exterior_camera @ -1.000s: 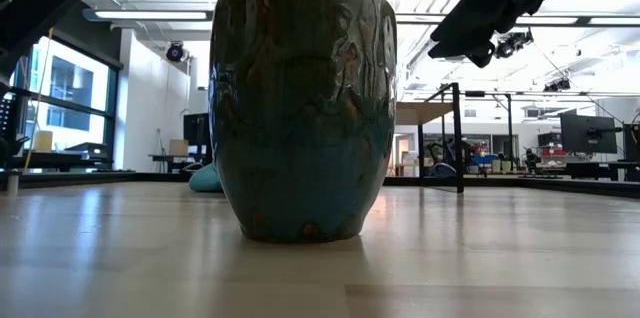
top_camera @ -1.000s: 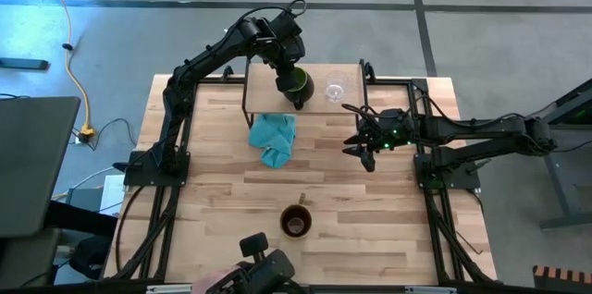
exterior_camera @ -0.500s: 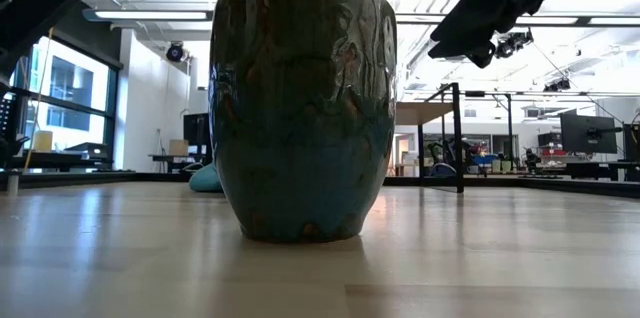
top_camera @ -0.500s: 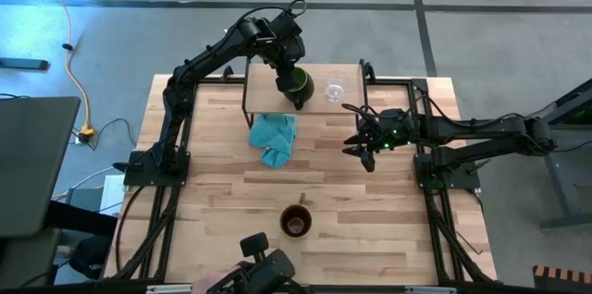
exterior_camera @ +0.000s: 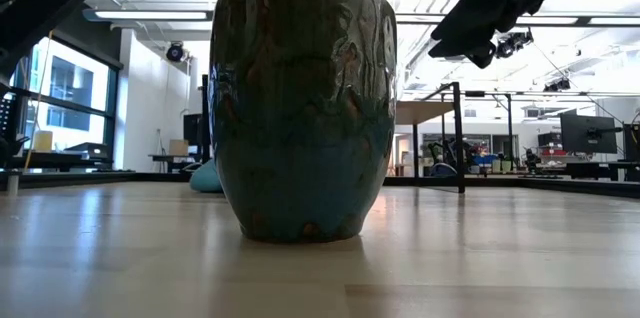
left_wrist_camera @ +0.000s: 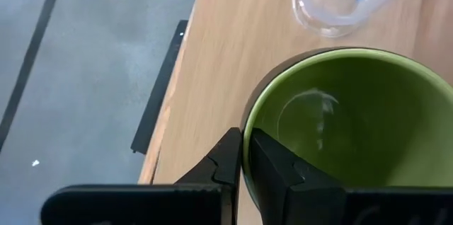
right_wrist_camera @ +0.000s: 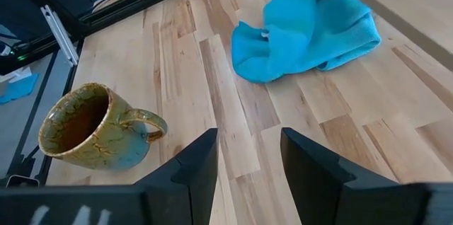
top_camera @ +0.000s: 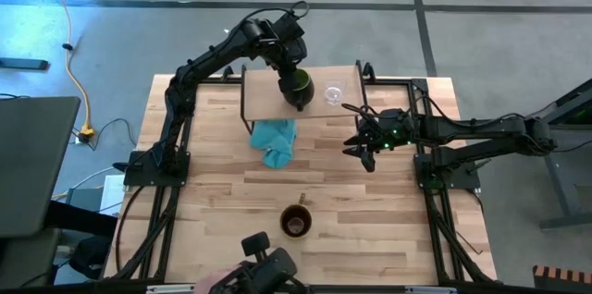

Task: Stack small to large cups/mugs on shelf
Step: Put the black mug on the shelf

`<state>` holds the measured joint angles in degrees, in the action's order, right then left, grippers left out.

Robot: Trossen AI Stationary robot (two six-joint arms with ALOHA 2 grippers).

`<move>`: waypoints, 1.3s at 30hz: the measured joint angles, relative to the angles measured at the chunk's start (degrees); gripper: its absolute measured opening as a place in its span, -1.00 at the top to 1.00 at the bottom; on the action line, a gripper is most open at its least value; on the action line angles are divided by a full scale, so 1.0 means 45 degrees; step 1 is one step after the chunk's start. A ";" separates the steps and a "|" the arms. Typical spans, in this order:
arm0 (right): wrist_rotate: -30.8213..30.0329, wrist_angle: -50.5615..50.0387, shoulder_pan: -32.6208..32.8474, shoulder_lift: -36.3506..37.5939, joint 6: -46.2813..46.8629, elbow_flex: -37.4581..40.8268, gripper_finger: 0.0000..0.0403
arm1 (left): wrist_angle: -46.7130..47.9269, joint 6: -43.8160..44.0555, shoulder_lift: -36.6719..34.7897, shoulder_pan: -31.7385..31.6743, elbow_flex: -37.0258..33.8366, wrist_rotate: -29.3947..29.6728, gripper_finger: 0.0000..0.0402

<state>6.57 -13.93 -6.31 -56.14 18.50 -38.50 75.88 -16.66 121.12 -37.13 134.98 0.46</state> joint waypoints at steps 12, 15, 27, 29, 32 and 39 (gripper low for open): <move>0.0010 0.0000 -0.0005 0.0000 -0.0176 0.0000 0.28 | -0.0098 0.0000 0.0015 0.0015 -0.0010 -0.0049 0.90; 0.0010 0.0000 -0.0005 0.0000 -0.0217 0.0000 0.28 | -0.0081 0.0004 0.0015 0.0015 -0.0010 -0.0018 0.90; 0.0010 0.0000 -0.0005 0.0000 -0.0456 0.0000 0.28 | 0.0158 0.0108 0.0020 0.0023 -0.0015 -0.0054 0.69; 0.0010 0.0000 -0.0005 -0.0005 -0.0466 0.0000 0.28 | 0.0150 0.0111 0.0020 0.0024 -0.0015 -0.0051 0.62; 0.0010 0.0000 -0.0005 -0.0005 -0.0554 0.0000 0.28 | 0.0150 0.0111 0.0020 0.0015 -0.0015 -0.0042 0.53; 0.0010 0.0000 -0.0005 -0.0005 -0.0554 0.0000 0.28 | 0.0140 0.0006 0.0015 0.0011 -0.0015 -0.0010 0.44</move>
<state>6.61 -13.93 -6.33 -56.16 16.01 -38.50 76.51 -16.63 121.19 -37.08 134.91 0.41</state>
